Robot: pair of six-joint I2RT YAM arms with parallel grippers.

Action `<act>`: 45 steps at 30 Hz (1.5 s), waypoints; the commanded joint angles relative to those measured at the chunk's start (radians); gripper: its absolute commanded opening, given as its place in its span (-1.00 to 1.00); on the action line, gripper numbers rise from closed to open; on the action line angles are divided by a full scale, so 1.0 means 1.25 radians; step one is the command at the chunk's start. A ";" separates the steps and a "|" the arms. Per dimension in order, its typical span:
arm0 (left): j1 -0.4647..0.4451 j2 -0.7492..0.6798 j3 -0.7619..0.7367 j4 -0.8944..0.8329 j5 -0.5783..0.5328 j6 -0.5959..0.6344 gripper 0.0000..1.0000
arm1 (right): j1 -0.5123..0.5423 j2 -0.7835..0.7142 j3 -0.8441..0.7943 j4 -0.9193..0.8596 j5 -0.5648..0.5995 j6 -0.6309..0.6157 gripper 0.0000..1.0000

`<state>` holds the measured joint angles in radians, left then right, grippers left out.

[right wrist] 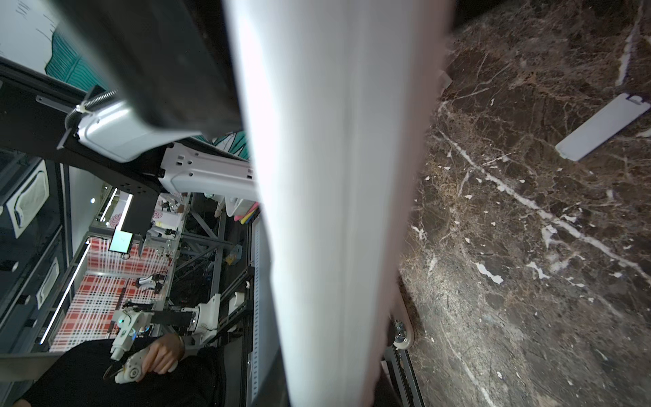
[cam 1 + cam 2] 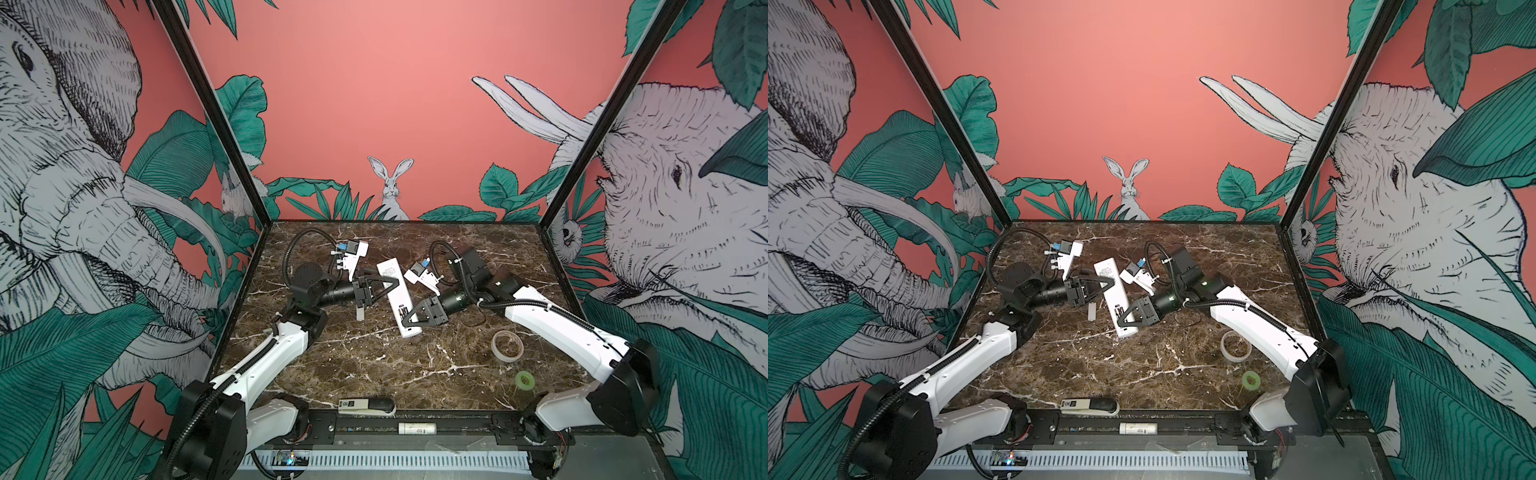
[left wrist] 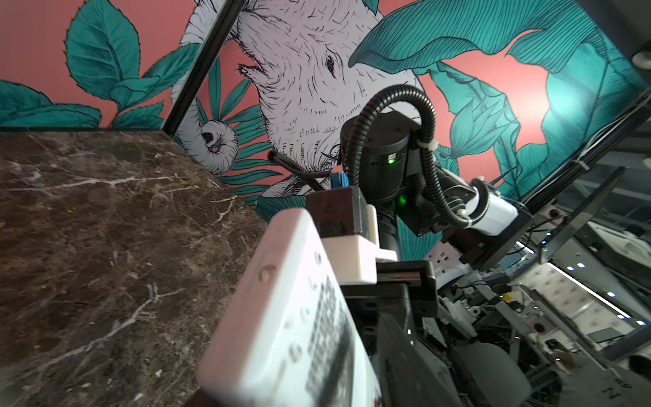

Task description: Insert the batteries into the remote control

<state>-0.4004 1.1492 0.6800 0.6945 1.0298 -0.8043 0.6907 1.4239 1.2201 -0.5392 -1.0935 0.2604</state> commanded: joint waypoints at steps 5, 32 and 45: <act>0.004 -0.039 0.005 -0.028 0.033 0.016 -0.50 | -0.006 0.028 0.036 -0.038 -0.064 -0.111 -0.73; 0.051 -0.036 -0.290 -0.123 -0.291 0.170 -1.00 | 0.049 0.219 -0.136 0.316 0.398 0.031 0.52; 0.078 -0.019 -0.329 -0.183 -0.368 0.212 -1.00 | 0.129 0.359 -0.084 0.366 0.430 0.049 0.08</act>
<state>-0.3153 1.1286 0.2756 0.4908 0.6140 -0.5800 0.8364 1.8526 1.0817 -0.1314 -0.5751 0.3157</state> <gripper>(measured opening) 0.209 0.550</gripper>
